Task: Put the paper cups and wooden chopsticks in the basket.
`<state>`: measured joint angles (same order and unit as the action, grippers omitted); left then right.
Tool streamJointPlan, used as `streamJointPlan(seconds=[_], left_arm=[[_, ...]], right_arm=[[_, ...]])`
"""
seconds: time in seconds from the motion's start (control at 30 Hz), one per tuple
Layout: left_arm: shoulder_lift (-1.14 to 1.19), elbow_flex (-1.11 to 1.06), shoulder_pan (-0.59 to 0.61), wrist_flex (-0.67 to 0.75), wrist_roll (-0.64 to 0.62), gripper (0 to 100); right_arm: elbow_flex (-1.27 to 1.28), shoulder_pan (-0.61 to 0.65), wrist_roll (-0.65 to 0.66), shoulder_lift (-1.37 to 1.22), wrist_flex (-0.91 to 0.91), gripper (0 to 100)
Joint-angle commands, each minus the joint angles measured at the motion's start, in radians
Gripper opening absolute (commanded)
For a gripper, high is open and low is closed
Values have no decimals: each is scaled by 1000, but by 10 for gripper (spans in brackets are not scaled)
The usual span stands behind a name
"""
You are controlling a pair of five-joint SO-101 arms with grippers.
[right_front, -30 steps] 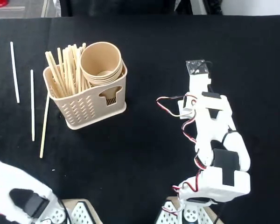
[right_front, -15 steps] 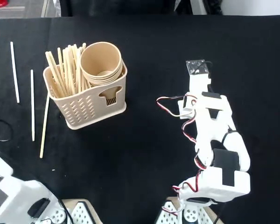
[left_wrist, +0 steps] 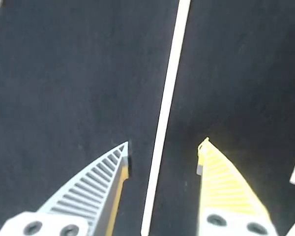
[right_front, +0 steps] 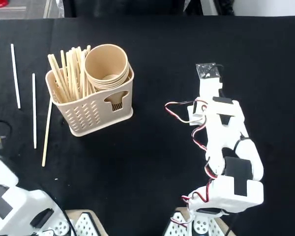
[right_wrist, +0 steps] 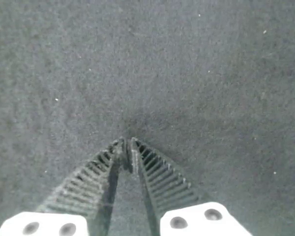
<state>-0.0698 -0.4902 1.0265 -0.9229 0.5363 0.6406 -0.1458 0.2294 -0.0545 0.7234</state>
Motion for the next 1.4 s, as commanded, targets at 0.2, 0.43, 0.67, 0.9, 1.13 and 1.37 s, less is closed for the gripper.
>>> streamJointPlan(seconds=[0.2,0.43,0.67,0.9,1.13,1.37], left_arm=[[120,323,-130,-61,-15,230],[479,639,-131,-138,-46,230],[721,957,-142,-281,-51,226],[830,1063,-143,-359,-43,66],[775,1142,-143,-520,-48,29],[540,1109,-163,-723,-49,29]], right_arm=[[-5,-11,9,12,-6,13],[-5,-11,9,12,-6,13],[-5,-11,9,12,-6,13],[-5,-9,9,12,-6,13],[-5,-9,9,12,-6,13],[-5,-9,9,12,-6,13]])
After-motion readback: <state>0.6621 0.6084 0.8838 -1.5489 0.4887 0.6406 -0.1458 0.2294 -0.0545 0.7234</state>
